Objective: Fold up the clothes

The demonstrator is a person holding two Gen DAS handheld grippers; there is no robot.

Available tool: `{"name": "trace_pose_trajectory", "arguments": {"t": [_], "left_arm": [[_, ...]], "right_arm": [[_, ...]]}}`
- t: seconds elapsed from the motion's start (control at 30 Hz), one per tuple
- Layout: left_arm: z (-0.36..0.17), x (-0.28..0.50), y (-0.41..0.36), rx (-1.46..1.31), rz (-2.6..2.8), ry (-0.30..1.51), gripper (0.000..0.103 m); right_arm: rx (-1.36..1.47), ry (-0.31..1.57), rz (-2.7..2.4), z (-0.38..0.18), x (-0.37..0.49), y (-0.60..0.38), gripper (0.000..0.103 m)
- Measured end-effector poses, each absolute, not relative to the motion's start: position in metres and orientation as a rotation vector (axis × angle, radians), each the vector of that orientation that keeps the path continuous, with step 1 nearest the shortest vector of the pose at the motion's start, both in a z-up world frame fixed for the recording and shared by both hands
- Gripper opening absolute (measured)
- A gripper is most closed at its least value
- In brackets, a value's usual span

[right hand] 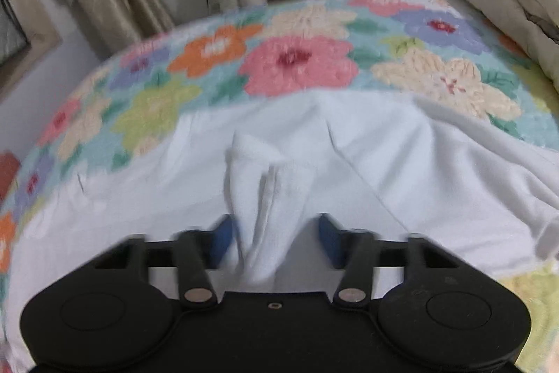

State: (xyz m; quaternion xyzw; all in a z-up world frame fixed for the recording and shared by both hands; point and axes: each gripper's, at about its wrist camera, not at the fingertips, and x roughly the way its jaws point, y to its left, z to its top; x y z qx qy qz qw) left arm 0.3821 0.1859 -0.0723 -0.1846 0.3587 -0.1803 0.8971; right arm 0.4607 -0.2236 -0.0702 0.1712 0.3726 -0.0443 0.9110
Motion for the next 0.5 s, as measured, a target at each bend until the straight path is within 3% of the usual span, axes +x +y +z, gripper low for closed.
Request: {"name": "trace_pose_trajectory", "arguments": {"t": [0.03, 0.17, 0.5], "left_arm": [[-0.077, 0.392, 0.178, -0.363, -0.362, 0.781, 0.08], [-0.099, 0.397, 0.169, -0.328, -0.292, 0.852, 0.078], [-0.097, 0.392, 0.139, -0.148, -0.198, 0.873, 0.078]], "right_arm": [[0.372, 0.749, -0.095, -0.072, 0.461, -0.226, 0.01], [0.34, 0.553, -0.055, -0.045, 0.434, -0.224, 0.009], [0.281, 0.73, -0.147, -0.087, 0.428, -0.248, 0.011]]}}
